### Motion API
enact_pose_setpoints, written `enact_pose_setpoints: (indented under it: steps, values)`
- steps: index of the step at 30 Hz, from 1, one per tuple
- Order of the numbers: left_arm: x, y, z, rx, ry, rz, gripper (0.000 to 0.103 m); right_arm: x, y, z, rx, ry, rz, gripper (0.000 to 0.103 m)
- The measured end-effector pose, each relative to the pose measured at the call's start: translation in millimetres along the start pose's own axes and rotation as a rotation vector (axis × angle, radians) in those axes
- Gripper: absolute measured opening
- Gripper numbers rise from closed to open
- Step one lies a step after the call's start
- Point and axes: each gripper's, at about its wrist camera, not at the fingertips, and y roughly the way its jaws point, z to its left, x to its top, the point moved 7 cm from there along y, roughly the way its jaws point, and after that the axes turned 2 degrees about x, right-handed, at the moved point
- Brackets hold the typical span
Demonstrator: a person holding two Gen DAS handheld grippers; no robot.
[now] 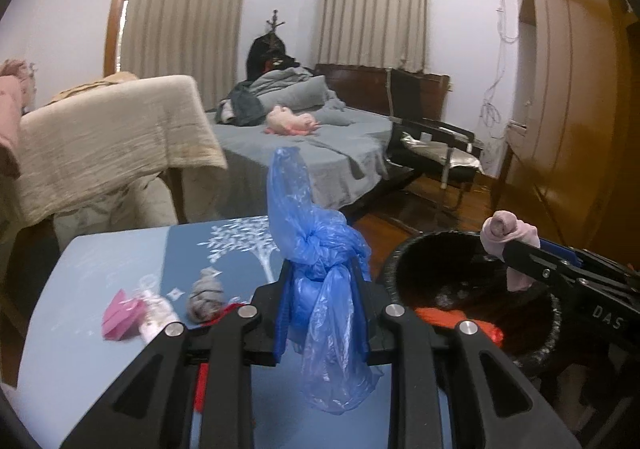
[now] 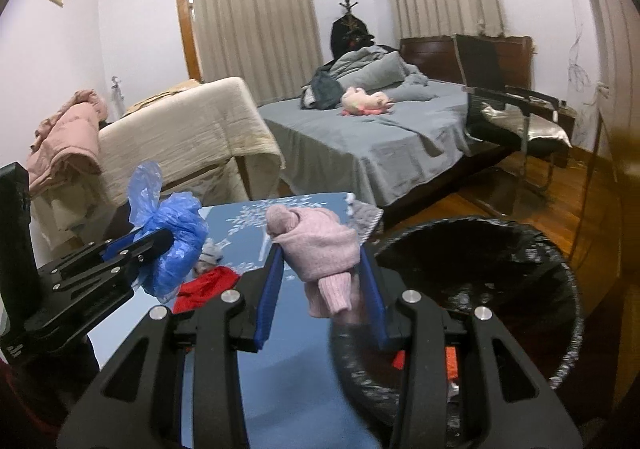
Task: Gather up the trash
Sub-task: 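Carry the pink sock and blue bag over the bin and release both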
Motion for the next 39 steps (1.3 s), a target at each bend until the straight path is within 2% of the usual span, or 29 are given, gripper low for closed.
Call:
enact_pose_setpoints:
  steps: [21, 32, 39]
  values:
    - [7.2, 43.1, -107.9, -0.194, 0.097, 0.015, 0.026, -10.5, -34.5, -105.5, -0.192, 0.075, -0.007, 0.038]
    - [-0.8, 78.0, -153.2, -0.259, 0.144, 0.051, 0.026, -20.1, -35.3, -143.9, -0.251, 0.104, 0.008, 0.038]
    - [-7.6, 93.9, -164.8, -0.284, 0.142, 0.083, 0.026, -23.9, -29.2, -160.3, -0.273, 0.117, 0.019, 0.038]
